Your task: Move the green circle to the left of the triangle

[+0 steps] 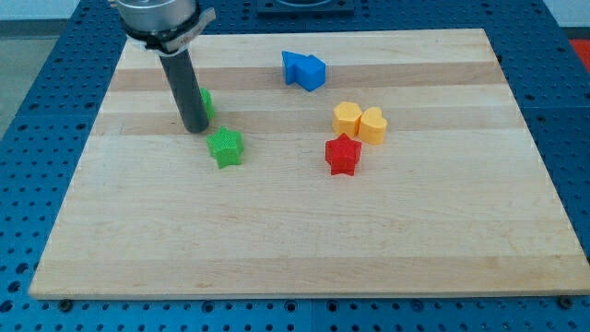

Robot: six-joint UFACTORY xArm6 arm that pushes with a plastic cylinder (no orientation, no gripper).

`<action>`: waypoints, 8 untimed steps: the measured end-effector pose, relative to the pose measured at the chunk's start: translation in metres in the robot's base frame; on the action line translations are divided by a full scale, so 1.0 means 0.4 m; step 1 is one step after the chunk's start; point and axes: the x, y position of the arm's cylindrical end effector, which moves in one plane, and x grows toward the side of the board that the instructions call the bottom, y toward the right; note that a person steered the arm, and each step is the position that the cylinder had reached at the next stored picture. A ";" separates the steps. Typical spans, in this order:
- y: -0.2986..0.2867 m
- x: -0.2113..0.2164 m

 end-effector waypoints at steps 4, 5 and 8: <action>-0.056 -0.064; 0.012 -0.058; 0.095 -0.162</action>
